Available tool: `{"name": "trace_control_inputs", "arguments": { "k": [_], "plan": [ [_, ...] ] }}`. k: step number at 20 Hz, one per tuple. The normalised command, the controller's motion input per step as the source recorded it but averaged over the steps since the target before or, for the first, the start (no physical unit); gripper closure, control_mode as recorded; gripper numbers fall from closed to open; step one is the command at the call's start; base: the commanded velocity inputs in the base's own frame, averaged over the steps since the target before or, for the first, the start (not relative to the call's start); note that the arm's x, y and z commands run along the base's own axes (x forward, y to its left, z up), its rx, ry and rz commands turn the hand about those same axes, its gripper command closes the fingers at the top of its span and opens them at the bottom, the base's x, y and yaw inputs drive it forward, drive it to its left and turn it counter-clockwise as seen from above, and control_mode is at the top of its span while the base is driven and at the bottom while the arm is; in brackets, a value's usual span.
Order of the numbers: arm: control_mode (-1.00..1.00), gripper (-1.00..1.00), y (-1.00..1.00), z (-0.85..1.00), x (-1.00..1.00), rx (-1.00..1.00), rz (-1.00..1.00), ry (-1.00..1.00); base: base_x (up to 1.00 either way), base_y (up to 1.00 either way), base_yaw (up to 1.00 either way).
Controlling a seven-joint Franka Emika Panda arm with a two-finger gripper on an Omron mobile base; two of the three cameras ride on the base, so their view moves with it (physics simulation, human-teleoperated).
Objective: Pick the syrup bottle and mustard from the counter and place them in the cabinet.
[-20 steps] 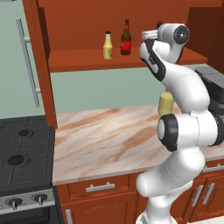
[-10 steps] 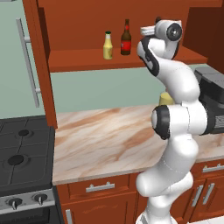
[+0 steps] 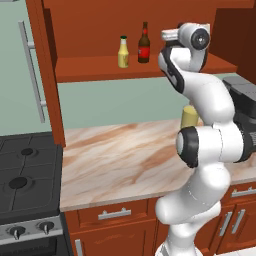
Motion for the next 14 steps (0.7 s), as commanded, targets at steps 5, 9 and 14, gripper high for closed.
{"name": "trace_control_inputs", "arguments": {
  "k": [5,9,14],
  "plan": [
    [-1.00,-1.00,0.00,-0.04,0.35,0.00,-0.04,-0.07,0.00,0.00,0.00],
    [-1.00,-1.00,0.00,-0.09,0.58,0.00,-0.06,-0.09,0.00,0.00,0.00],
    [-1.00,-1.00,0.00,-0.04,0.25,0.00,-0.06,-0.03,0.00,0.00,0.00]
  ]
}}
